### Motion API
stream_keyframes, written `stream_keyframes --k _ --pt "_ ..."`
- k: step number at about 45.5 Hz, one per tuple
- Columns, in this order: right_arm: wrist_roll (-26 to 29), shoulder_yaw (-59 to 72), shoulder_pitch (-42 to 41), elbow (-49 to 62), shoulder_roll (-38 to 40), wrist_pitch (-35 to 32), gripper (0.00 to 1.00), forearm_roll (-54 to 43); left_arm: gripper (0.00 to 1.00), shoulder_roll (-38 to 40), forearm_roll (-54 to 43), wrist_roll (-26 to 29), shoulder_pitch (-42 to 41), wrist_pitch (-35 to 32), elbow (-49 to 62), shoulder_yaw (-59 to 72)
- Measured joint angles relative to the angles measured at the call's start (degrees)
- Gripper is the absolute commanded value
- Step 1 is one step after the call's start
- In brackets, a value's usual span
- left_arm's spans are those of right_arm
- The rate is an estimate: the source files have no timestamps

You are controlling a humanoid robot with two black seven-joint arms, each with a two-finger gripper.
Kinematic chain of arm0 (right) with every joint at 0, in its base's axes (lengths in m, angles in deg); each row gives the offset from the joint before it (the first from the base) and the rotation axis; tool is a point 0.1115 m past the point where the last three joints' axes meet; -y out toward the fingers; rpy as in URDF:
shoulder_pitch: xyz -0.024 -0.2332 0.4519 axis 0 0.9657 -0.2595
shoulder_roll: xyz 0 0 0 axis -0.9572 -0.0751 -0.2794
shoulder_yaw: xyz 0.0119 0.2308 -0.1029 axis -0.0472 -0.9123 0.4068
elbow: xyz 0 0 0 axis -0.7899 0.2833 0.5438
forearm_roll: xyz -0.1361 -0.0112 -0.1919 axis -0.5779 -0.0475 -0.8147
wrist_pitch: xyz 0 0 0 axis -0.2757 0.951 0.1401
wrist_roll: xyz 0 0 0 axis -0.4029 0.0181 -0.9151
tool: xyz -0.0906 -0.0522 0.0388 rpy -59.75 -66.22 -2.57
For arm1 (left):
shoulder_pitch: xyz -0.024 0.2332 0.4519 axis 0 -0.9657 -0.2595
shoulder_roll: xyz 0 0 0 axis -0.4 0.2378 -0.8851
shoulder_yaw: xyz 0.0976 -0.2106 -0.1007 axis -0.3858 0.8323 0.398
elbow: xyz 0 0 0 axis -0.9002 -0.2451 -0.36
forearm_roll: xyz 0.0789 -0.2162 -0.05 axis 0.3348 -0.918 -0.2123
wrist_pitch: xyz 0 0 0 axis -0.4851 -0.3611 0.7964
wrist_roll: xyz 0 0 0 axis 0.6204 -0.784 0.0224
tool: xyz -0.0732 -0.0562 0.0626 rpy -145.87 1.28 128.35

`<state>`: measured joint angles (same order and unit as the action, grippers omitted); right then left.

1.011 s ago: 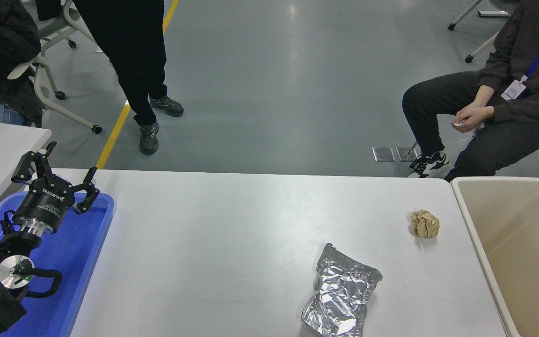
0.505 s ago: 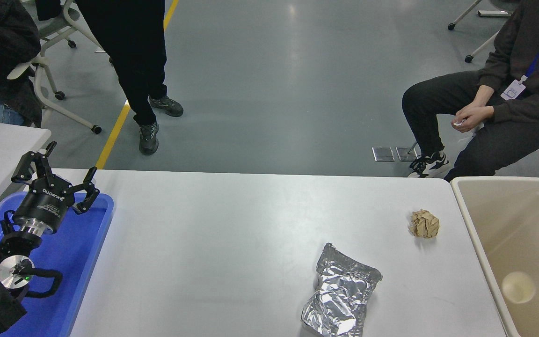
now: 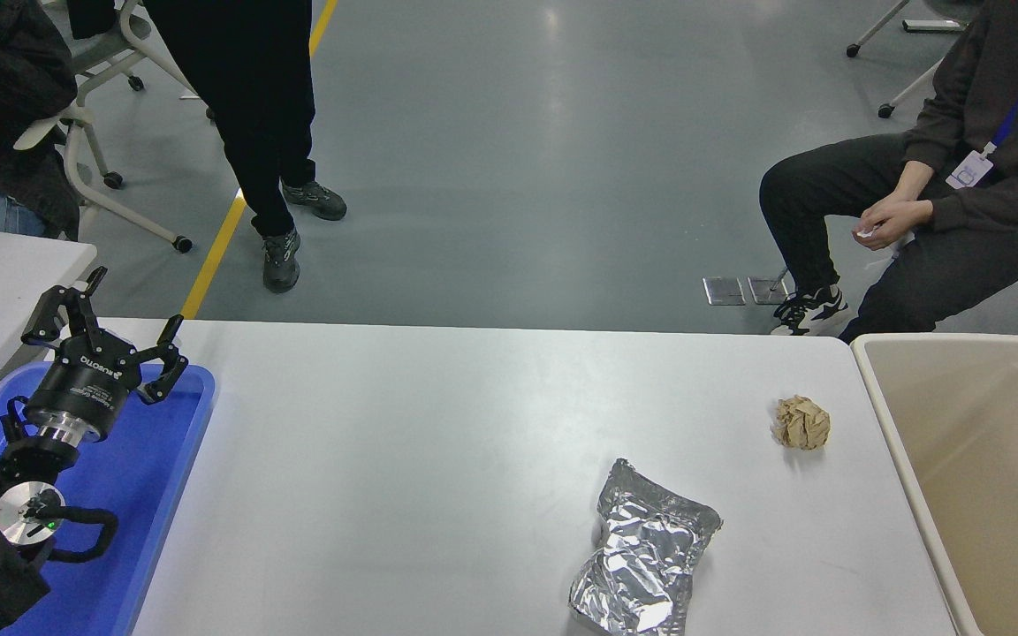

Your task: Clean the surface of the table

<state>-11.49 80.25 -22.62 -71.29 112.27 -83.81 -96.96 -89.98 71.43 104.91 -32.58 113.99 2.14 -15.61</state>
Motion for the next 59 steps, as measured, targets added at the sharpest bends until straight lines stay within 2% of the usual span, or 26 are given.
stream_keyframes --k 11,25,39,49,59 --pt "0.1 -3.3 -0.7 -1.4 0.6 -0.4 1.00 7.0 1.00 0.0 0.0 0.0 0.0 0.0 0.0 0.0" --pt "0.0 -22.2 -1.6 -10.4 5.0 -0.6 1.00 9.9 1.00 0.0 0.0 0.0 0.0 0.0 0.0 0.0" --pt "0.0 -53.2 6.7 -28.2 10.3 -1.0 1.00 10.6 1.00 0.0 0.0 0.0 0.0 0.0 0.0 0.0" --pt "0.2 -72.8 13.8 -38.1 10.2 -5.6 1.00 12.5 1.00 0.0 0.0 0.0 0.0 0.0 0.0 0.0" --pt "0.2 -80.8 17.4 -43.6 9.1 -10.2 1.00 22.6 1.00 0.0 0.0 0.0 0.0 0.0 0.0 0.0"
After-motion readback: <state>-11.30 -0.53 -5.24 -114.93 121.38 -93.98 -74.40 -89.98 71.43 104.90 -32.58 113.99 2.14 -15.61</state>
